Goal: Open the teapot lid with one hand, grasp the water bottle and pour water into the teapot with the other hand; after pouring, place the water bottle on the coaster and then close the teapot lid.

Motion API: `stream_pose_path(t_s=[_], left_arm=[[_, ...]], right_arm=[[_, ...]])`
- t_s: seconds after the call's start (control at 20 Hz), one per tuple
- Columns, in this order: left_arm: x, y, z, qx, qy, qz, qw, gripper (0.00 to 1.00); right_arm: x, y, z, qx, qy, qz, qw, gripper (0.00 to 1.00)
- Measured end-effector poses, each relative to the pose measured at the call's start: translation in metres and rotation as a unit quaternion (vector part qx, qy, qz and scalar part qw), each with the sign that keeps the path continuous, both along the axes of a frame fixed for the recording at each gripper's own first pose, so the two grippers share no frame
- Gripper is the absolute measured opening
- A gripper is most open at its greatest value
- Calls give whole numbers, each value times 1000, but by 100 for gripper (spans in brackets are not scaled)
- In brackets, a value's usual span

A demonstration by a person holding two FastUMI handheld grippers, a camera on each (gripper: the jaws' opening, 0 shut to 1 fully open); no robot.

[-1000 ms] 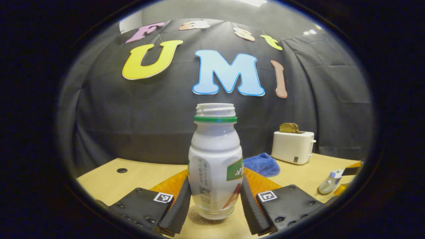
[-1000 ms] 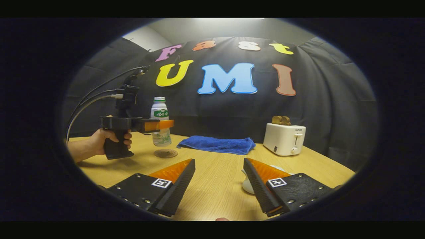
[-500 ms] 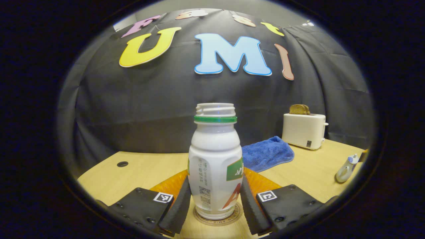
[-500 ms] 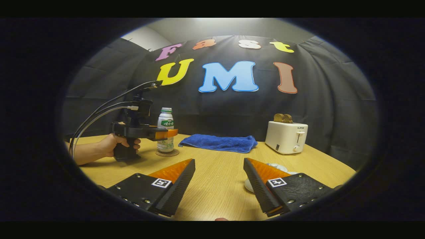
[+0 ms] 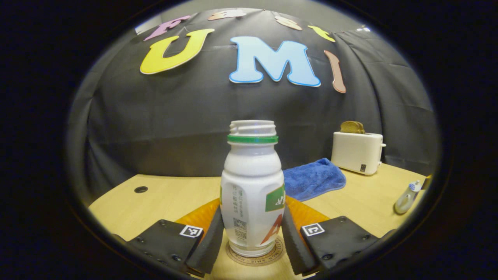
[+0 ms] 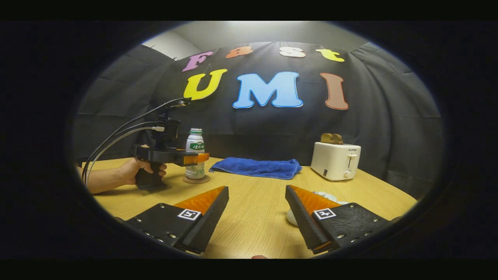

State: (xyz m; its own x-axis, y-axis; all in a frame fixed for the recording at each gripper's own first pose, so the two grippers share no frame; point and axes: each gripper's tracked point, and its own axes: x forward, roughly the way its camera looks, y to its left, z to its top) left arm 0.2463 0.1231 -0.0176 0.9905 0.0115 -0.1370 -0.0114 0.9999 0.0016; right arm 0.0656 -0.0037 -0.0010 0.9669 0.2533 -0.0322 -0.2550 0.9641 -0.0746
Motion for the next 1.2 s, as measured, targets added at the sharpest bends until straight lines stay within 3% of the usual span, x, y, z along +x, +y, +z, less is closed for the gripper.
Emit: stream_pose_path(t_s=[0.05,0.1,0.2,0.8,1.05,1.2], left_arm=[[0,1,0,1,-1,6,1000,77],[1,3,0,3,-1,10,1000,88],[-2,1,-1,1,2,9,1000,100],[-40,2,12,-14,-6,20,1000,100],[-97,-10,29,-24,-21,21,999,100],[-142,-32,43,-1,-44,16,999,100]], right_arm=[[1,0,0,0,0,1,1000,90],[1,0,0,0,0,1,1000,90],[1,0,0,1,0,1,1000,90],[0,0,1,0,-1,1,1000,90],[1,0,0,-5,2,-7,1000,90],[-2,0,4,-14,10,-28,999,90]])
